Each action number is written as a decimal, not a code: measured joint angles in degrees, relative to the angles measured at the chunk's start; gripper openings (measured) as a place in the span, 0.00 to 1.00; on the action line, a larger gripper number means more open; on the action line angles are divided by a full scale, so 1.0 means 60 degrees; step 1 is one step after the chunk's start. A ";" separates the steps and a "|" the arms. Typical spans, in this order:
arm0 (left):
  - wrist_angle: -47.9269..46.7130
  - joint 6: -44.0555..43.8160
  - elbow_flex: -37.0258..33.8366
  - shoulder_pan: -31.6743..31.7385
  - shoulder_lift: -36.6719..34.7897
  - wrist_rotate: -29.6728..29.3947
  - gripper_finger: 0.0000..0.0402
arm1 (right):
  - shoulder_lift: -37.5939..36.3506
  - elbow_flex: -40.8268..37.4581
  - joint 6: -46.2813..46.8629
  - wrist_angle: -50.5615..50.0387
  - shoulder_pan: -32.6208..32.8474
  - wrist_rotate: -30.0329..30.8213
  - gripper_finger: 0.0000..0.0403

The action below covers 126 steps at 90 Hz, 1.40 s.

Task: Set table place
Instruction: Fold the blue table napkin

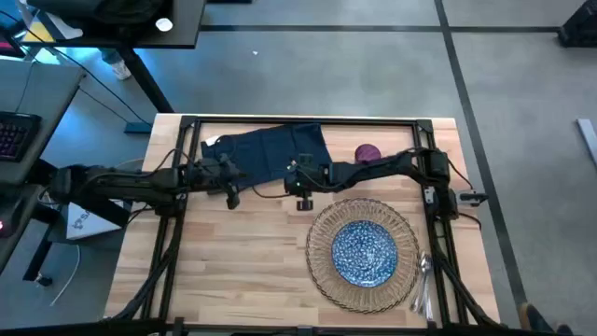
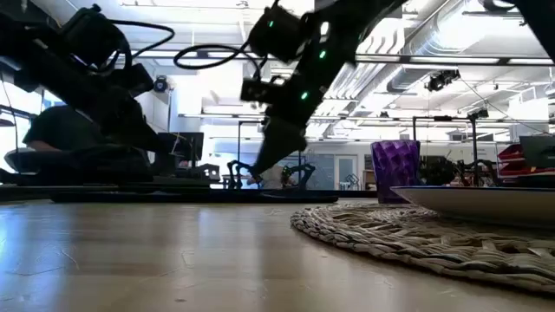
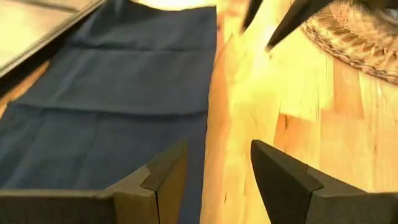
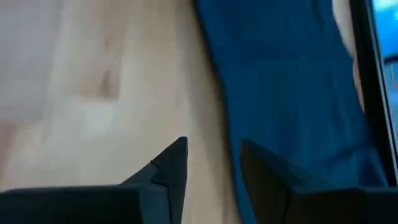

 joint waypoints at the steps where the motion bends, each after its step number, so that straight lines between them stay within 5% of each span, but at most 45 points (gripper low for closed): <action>1: 0.0085 -0.0007 -0.0038 -0.0032 0.0028 -0.0042 0.41 | 0.0066 0.0001 -0.0055 0.0127 -0.0037 -0.0068 0.27; 28: 0.1577 -0.0027 -0.0175 -0.0477 0.1350 -0.0918 0.41 | 0.1471 0.0007 -0.0932 0.1963 -0.0557 0.0122 0.13; 53: 0.2968 -0.0372 -0.0171 -0.0503 0.2910 -0.1373 0.41 | 0.1602 0.0026 -0.1581 0.2261 -0.0387 0.1487 0.01; 68: 0.3979 -0.0296 -0.0164 -0.0506 0.3580 -0.0855 0.41 | 0.1328 0.0000 -0.2430 0.2621 0.0036 0.2742 0.00; 108: 0.5754 -0.0093 -0.0019 -0.0673 0.5734 -0.1243 0.41 | 0.1466 0.0004 -0.1700 0.2638 0.0340 0.2222 0.01; 126: 0.5745 0.0055 0.0087 -0.0710 0.5693 -0.1485 0.41 | 0.1551 0.0018 -0.1981 0.3239 0.0281 0.1592 0.18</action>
